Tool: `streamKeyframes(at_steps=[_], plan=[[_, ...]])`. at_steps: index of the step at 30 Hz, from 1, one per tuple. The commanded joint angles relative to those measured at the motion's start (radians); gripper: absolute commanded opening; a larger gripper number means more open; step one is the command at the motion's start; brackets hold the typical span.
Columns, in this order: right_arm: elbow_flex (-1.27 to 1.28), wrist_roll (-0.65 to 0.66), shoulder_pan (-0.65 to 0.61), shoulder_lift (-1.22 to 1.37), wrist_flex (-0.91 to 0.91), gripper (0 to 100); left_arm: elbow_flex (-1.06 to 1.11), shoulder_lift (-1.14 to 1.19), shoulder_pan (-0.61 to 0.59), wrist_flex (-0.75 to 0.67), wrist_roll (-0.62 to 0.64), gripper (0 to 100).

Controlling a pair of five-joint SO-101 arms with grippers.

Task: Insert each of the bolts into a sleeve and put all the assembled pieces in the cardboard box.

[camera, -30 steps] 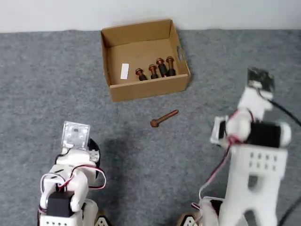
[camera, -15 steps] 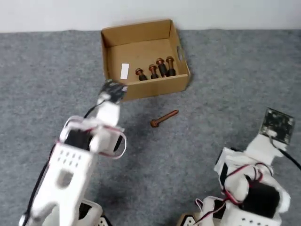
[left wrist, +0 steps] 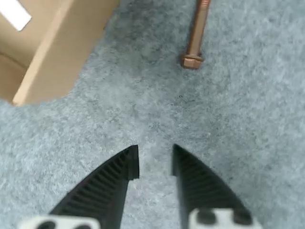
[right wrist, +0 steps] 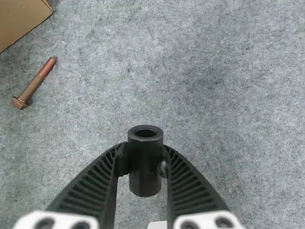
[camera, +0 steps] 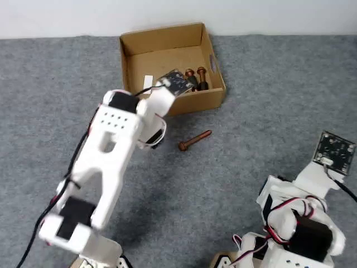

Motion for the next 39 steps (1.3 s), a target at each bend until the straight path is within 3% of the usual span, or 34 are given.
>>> streamKeyframes(at_steps=[1,14,24,27,33,39], plan=[[-0.005,-0.006,0.013,0.004,-0.024,0.8,-0.193,0.097,0.051,0.071,-0.025,16],[-0.005,-0.006,0.013,0.004,-0.024,0.8,-0.731,0.578,0.192,0.135,-0.02,16],[-0.005,-0.006,0.013,0.005,-0.021,0.8,-1.106,0.91,0.196,0.233,-0.018,16],[-0.005,-0.006,0.013,0.005,-0.019,0.8,-1.147,0.974,0.196,0.238,-0.002,15],[-0.005,-0.005,0.012,0.005,-0.019,0.8,-1.144,1.014,0.198,0.239,0.055,0],[-0.005,-0.005,0.01,0.005,-0.019,0.8,-1.079,0.951,0.215,0.241,0.135,0]])
